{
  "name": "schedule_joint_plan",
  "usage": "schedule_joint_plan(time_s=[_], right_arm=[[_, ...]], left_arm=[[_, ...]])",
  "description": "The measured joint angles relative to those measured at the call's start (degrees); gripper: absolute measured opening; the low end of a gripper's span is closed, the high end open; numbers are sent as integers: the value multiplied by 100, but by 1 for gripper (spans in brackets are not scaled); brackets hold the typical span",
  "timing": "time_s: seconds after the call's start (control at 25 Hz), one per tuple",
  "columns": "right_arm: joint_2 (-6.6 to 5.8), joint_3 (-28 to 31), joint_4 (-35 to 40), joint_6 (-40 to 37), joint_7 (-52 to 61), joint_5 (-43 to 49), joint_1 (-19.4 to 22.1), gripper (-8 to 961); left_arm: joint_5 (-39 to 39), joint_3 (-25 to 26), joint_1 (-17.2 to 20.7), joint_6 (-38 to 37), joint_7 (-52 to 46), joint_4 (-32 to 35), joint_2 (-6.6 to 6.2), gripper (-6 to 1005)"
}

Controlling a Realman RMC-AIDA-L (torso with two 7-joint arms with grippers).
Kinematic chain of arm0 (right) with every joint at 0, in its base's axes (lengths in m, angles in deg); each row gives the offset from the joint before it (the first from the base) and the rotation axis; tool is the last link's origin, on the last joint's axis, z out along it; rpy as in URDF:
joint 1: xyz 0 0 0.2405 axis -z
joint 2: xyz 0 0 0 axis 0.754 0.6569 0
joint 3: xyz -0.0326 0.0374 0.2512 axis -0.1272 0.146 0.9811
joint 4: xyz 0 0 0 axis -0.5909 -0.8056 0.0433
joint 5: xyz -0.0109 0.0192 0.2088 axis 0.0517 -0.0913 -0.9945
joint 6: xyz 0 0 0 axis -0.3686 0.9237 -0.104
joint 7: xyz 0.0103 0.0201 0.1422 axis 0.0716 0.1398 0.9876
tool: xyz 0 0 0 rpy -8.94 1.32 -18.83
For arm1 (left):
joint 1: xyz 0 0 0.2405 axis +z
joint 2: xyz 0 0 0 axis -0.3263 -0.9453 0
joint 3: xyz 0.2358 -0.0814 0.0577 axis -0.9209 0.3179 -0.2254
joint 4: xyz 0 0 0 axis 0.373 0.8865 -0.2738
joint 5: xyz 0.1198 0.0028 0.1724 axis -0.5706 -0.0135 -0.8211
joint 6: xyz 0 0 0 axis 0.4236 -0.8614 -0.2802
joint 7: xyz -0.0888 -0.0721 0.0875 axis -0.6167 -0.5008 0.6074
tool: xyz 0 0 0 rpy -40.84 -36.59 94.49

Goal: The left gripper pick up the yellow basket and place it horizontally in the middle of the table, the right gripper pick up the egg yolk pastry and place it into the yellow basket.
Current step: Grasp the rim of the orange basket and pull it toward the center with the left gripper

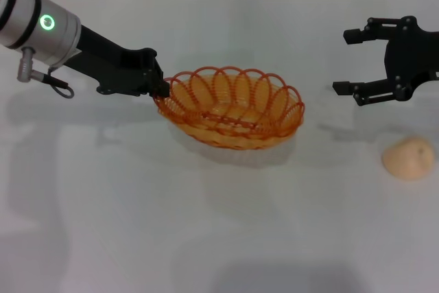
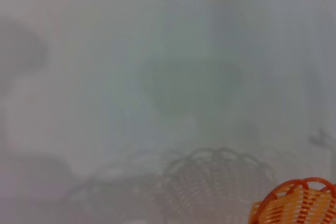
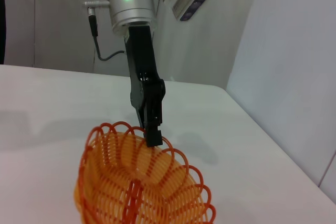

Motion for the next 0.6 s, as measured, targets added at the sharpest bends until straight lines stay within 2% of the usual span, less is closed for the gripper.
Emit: schedule_joint_plan(time_s=[0.16, 0.36, 0.6], right_arm=[[6, 4, 69, -20, -97, -49, 55, 832], [3, 4, 76, -71, -283, -72, 91, 832], [-39, 4, 83, -112, -356, -110, 107, 832]], left_arm=[[-341, -12, -78, 68, -307, 39, 89, 46], [-759, 127, -168, 314, -367, 261, 358, 46], [-694, 119, -266, 907, -387, -179, 418, 46]])
